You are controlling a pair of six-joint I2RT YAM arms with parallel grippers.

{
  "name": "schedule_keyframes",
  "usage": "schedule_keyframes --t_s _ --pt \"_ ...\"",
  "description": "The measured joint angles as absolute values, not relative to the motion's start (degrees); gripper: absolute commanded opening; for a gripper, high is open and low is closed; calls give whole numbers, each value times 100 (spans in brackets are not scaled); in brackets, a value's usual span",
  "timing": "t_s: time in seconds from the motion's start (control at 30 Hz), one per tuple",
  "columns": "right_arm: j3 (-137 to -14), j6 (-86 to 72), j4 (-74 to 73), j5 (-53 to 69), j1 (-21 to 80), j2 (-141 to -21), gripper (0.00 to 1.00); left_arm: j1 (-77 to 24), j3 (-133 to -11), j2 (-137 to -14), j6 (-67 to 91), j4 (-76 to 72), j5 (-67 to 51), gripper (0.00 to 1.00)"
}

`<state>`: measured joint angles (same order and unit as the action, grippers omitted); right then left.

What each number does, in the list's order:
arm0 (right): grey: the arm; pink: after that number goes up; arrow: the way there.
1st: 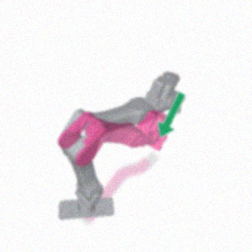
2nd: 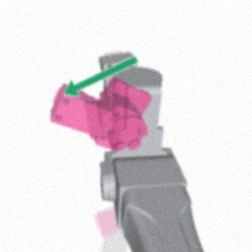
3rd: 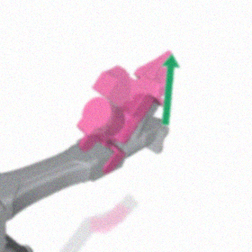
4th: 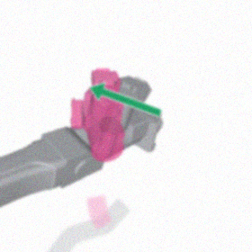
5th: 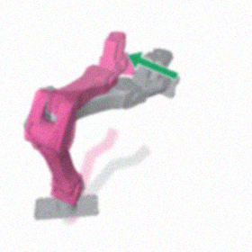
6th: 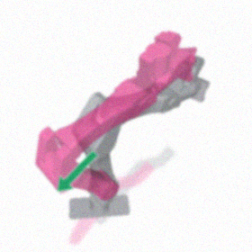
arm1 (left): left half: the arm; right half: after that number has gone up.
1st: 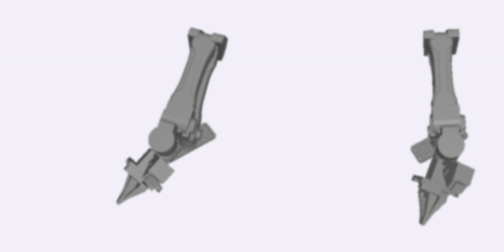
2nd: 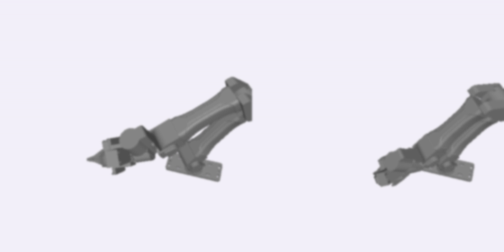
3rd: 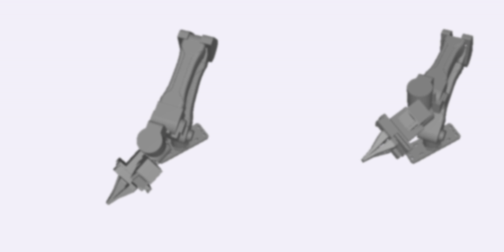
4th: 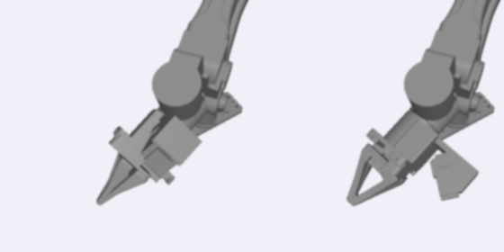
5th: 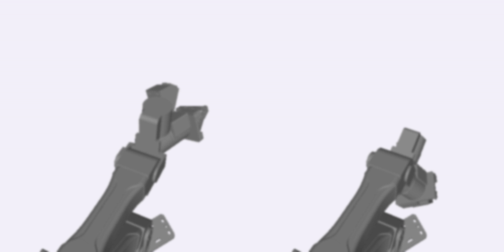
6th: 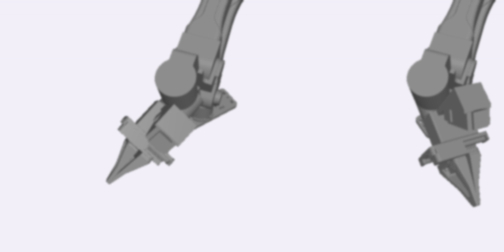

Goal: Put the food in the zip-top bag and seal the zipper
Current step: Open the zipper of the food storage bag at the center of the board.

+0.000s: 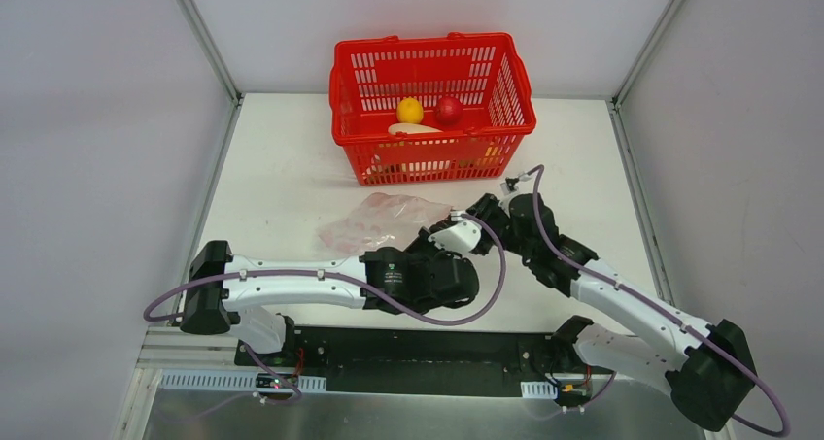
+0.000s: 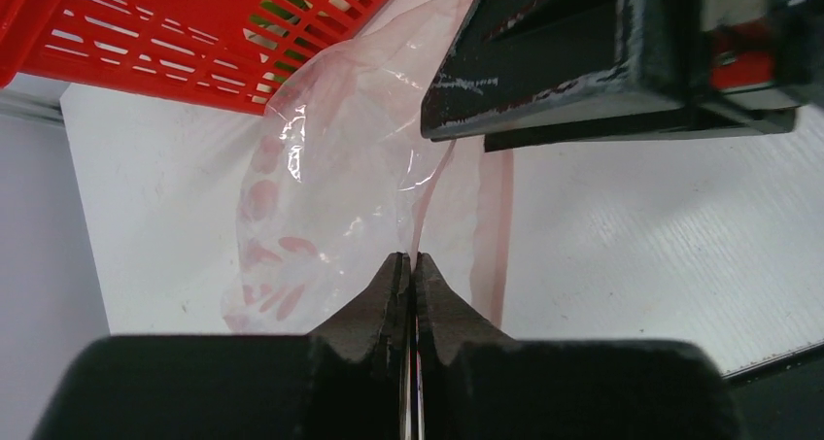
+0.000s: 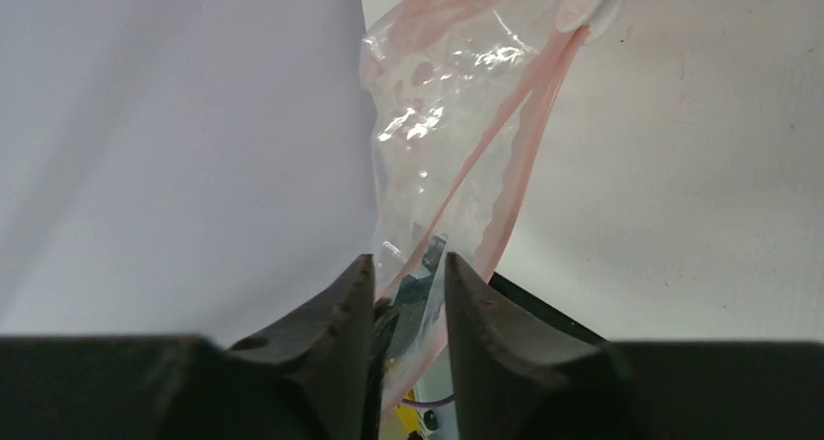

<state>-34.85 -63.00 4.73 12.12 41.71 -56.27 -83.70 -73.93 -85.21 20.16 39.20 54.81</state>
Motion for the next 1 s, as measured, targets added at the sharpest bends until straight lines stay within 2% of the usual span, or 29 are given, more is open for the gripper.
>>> schedule_keyframes --t_s 0.07,0.27,0.5,1.0 --pt "-3511 -6145 336 1157 4169 -5463 44 -8370 -7301 -8499 2040 3868 5529 1" --pt "-3601 -5655 21 1094 4171 -4899 48 -8368 -6978 -8294 2200 3789 5614 0" --pt "-3422 -5529 -167 1028 4169 -4593 48 -8368 -6820 -7900 2392 3546 5616 0" --pt "-3332 -5596 425 1496 4171 -5166 46 -8368 -6560 -7507 2515 3323 5468 0"
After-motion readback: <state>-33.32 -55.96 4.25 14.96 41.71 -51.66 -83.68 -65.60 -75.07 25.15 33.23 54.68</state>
